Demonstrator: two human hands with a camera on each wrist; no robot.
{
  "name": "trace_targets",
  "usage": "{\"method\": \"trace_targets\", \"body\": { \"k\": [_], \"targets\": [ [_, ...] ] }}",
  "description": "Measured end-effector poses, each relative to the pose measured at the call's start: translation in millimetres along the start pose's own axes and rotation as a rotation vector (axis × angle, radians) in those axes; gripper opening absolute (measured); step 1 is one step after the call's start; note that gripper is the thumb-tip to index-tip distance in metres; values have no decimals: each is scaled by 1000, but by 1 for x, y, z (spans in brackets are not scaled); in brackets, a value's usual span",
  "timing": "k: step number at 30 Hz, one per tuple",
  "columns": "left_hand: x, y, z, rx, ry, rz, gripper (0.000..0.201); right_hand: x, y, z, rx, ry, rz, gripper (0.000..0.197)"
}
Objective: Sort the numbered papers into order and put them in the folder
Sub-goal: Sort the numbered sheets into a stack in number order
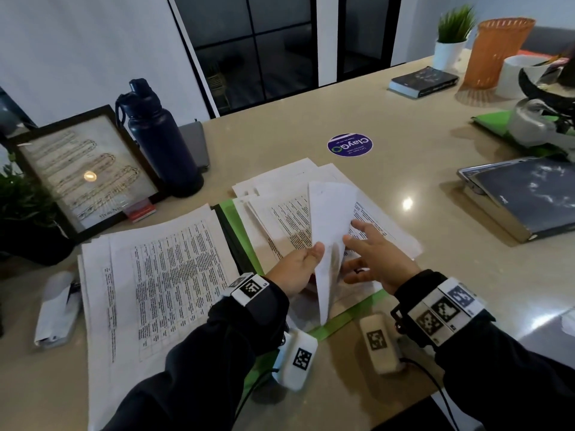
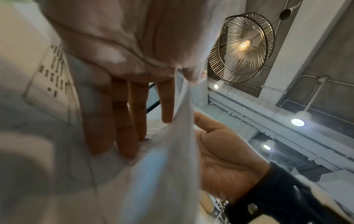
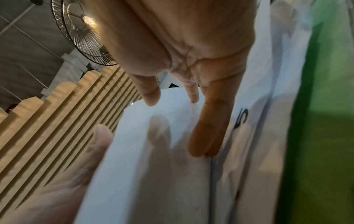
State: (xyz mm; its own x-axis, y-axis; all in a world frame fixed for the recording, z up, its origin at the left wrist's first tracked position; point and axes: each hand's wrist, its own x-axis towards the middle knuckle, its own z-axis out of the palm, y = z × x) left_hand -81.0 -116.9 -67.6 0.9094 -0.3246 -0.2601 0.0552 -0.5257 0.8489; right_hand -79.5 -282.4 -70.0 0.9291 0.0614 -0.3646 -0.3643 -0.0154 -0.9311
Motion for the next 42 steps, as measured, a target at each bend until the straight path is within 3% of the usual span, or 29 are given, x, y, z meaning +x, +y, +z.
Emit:
{"method": "trace_targets", "body": {
  "k": [7,10,14,20,24,32,37,40,42],
  "targets": [
    [-4,4,2,-145,-103,93,34,-1,3,-1,-76,-39,-76,56],
    [-4,10,3,-173,-25,211,34,-4,3,0,-91,-92,-114,54],
    [-5,19,1,-324,120,296,18,-5,4,0,-176,-111,-162,56],
    [-6,21,2,-412,142,246,20,-11,1,4,-165,-145,-186,54],
    [-6,20,3,-425,132,259,40,-10,3,6,-159,-142,-202,55],
    [-3,16,4,-393,156,284,31,-9,4,7,-217,-115,-252,62],
    [0,13,7,-385,234,208,29,-12,4,9,-156,-138,-248,54],
    [2,13,7,-404,260,132,12,-18,1,10,-33,-158,-208,46],
    [2,12,6,-327,272,105,9,-19,2,9,8,-159,-169,54]
  ]
}}
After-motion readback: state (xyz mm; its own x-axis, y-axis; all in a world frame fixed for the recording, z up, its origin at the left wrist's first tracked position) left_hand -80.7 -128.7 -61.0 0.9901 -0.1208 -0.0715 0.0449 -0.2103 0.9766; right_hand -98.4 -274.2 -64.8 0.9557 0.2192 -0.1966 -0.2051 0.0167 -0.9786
